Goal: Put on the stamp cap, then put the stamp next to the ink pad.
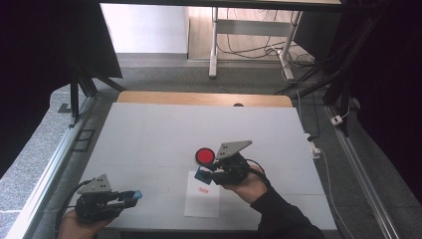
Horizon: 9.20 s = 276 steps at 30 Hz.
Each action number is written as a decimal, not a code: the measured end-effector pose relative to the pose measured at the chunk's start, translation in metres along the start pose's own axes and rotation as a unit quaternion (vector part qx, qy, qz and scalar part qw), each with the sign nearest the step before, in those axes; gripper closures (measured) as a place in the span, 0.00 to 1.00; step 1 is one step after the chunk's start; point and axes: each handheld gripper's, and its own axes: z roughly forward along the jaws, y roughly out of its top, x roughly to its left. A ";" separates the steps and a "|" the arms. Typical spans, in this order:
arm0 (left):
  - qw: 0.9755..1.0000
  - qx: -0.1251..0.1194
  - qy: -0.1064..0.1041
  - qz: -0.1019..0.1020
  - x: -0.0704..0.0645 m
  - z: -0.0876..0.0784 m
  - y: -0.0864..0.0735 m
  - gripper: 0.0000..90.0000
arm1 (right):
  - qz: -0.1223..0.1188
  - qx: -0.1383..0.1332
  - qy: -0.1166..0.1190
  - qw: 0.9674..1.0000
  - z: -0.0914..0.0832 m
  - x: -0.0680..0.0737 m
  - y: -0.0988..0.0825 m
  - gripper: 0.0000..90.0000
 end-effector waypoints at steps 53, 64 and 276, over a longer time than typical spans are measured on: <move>0.978 -0.015 -0.169 0.120 -0.005 0.074 0.093 0.76 | -0.015 -0.047 0.053 0.997 -0.024 0.006 0.019 0.79; 0.964 -0.014 -0.218 0.153 -0.007 0.093 0.105 0.77 | -0.024 -0.059 0.074 0.995 -0.027 0.009 0.022 0.79; 0.997 -0.007 0.062 -0.038 0.002 0.001 -0.006 0.00 | 0.071 0.095 -0.191 0.974 -0.026 -0.090 -0.085 0.78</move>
